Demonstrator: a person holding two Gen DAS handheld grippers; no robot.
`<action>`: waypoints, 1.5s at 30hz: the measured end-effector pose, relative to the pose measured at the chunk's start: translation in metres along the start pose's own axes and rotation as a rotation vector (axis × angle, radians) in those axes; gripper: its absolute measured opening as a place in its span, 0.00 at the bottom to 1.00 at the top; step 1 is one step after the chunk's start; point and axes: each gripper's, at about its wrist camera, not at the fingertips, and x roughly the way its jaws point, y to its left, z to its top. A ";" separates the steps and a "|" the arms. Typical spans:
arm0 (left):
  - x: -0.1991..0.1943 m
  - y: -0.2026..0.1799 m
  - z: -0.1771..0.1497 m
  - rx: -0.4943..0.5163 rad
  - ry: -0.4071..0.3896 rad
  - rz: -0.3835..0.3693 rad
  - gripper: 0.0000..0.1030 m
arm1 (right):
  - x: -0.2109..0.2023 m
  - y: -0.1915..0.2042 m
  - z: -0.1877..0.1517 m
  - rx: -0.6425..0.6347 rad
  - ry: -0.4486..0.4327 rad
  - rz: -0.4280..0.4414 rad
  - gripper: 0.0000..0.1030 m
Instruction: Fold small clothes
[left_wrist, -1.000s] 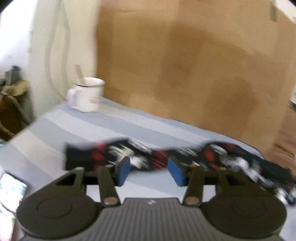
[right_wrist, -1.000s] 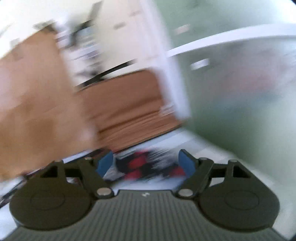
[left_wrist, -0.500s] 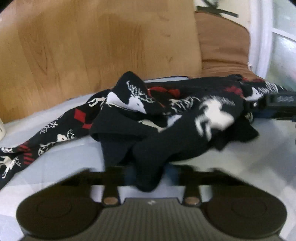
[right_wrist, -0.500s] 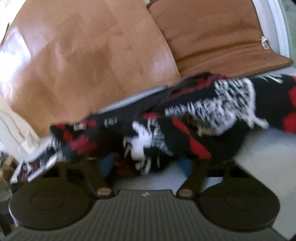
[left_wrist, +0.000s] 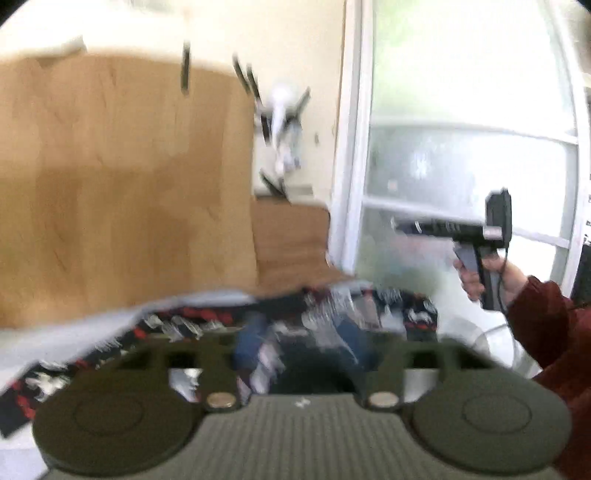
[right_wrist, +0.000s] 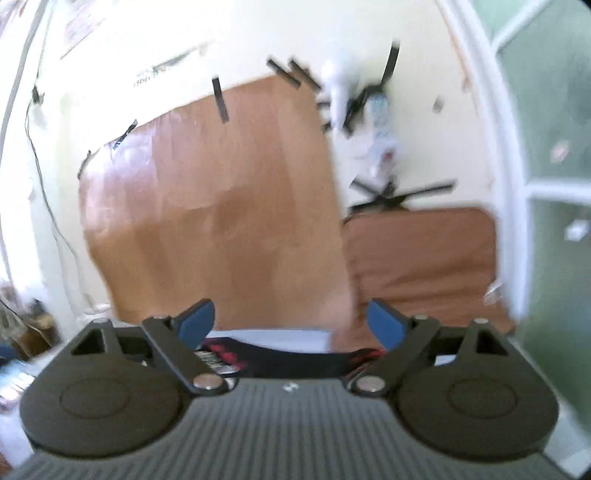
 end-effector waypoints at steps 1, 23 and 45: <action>-0.008 0.003 -0.003 -0.025 -0.018 0.036 0.63 | -0.001 -0.002 -0.007 0.000 0.031 0.003 0.89; 0.114 0.065 -0.095 -0.436 0.395 0.224 0.06 | 0.067 0.054 -0.110 0.201 0.364 0.155 0.15; 0.107 0.083 -0.107 -0.430 0.414 0.298 0.27 | 0.100 0.020 -0.133 0.379 0.363 0.088 0.32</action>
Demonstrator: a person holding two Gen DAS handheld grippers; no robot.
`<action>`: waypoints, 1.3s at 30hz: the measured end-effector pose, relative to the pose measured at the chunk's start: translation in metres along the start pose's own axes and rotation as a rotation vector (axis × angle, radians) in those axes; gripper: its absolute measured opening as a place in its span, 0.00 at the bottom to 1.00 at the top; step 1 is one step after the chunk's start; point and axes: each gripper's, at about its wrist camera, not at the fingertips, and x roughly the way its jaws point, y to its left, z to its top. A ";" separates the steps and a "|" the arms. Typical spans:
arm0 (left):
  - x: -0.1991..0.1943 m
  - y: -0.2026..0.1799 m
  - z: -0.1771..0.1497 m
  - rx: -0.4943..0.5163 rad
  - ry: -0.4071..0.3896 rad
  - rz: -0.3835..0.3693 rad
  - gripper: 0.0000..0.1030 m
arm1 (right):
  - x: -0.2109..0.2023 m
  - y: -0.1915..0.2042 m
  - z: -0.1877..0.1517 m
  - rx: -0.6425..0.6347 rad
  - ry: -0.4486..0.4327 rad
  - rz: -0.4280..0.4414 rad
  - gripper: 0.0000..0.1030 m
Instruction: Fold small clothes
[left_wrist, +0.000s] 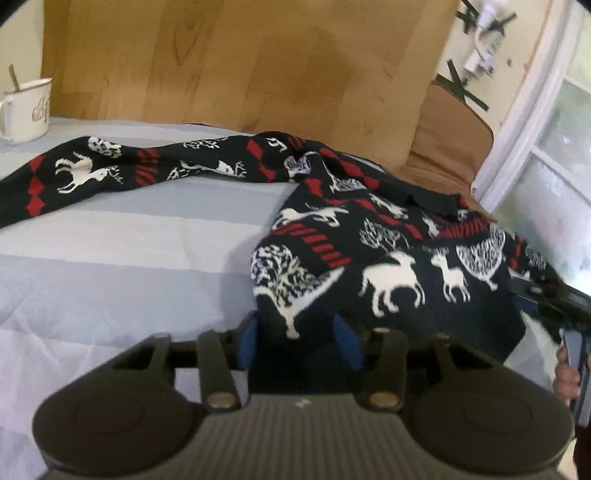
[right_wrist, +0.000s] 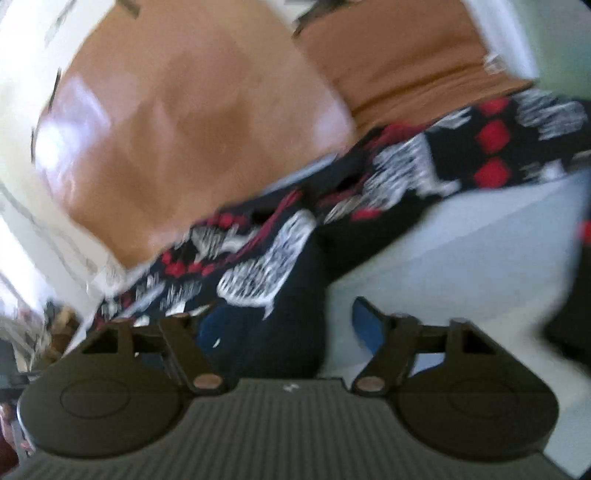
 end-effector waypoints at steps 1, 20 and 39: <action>0.001 -0.002 0.000 0.016 0.011 0.014 0.12 | 0.008 0.008 -0.002 -0.043 0.011 -0.033 0.15; -0.076 -0.007 -0.020 0.283 0.039 0.035 0.40 | -0.149 -0.046 -0.027 -0.002 0.004 -0.199 0.43; 0.119 0.041 0.114 0.621 -0.051 0.551 0.69 | 0.141 0.074 0.106 -0.647 0.270 -0.064 0.80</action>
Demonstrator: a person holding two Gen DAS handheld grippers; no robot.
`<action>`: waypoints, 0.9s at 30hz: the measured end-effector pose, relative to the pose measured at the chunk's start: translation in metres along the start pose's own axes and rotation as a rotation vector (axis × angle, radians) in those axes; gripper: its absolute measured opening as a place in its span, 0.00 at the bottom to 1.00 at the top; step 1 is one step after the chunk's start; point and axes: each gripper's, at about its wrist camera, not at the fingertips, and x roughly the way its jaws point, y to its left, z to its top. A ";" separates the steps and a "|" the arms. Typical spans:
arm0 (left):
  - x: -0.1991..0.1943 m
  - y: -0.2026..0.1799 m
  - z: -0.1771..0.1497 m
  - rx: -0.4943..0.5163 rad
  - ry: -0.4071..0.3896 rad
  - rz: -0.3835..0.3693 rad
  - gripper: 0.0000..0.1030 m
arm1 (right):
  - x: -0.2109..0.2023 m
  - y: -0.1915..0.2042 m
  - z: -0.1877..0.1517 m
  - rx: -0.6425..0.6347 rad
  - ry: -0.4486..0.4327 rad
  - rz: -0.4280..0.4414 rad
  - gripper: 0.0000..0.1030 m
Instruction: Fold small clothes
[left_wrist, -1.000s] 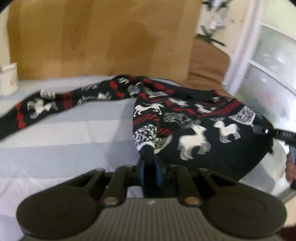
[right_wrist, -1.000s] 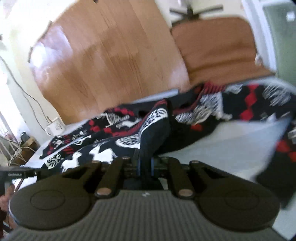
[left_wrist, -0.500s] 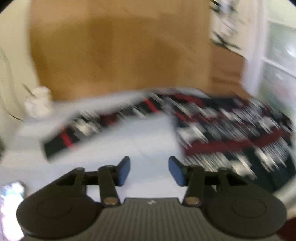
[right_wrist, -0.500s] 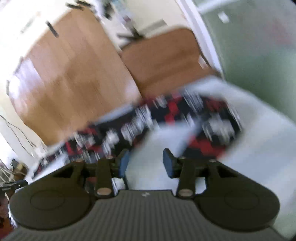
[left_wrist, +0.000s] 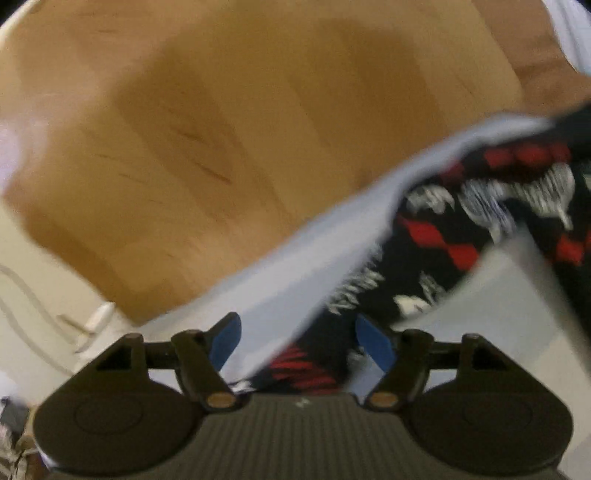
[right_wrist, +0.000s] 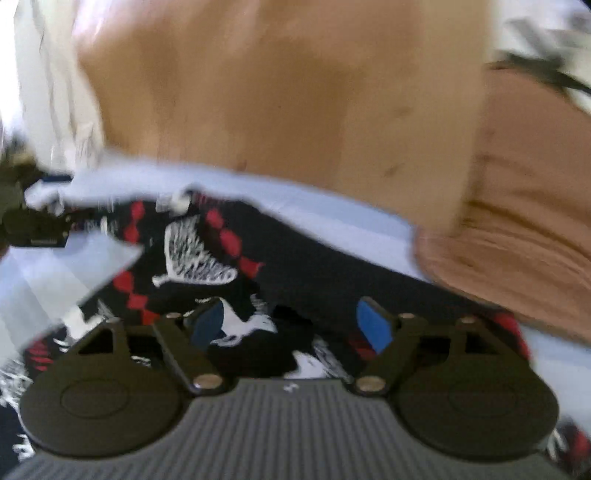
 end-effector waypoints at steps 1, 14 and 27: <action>0.003 -0.004 -0.003 0.012 -0.014 -0.002 0.70 | 0.014 0.001 0.005 -0.023 0.026 0.014 0.80; -0.034 0.062 -0.027 -0.291 -0.152 0.214 0.17 | 0.037 0.001 0.122 -0.119 -0.170 -0.141 0.11; -0.039 0.050 -0.062 -0.297 0.012 0.262 0.48 | 0.065 -0.025 0.114 -0.039 -0.085 -0.064 0.42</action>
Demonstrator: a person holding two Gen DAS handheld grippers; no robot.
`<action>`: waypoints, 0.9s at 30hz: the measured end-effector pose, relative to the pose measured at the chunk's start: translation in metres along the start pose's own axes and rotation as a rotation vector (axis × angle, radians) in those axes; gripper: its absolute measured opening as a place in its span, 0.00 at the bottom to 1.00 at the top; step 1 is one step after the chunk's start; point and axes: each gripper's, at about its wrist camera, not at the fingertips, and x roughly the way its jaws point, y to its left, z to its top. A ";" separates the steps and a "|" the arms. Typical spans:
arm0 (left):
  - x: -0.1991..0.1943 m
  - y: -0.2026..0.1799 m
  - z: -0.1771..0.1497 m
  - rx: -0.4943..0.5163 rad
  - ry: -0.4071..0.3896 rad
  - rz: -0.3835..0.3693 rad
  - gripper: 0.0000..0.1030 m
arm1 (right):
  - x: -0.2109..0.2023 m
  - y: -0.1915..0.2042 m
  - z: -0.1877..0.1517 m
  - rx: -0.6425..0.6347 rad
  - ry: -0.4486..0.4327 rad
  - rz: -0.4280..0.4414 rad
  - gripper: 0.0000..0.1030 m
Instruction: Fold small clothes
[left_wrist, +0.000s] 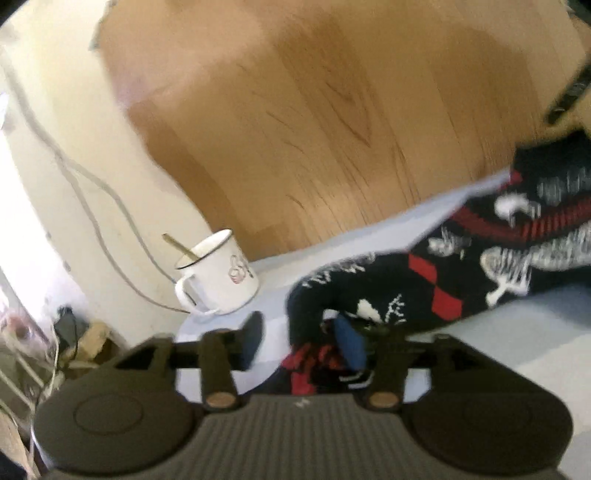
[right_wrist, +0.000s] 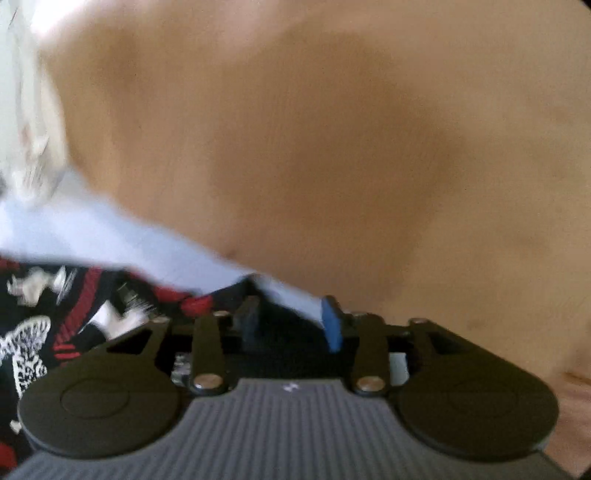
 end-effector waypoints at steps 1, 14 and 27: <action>-0.002 0.010 0.005 -0.040 -0.004 -0.018 0.48 | -0.019 -0.022 -0.002 0.026 -0.026 -0.038 0.42; -0.070 -0.026 -0.019 -0.208 0.137 -0.525 0.57 | -0.013 -0.064 -0.052 0.057 0.110 -0.044 0.57; -0.130 -0.036 -0.054 -0.184 0.263 -0.690 0.61 | -0.098 -0.083 -0.054 0.193 -0.040 -0.132 0.62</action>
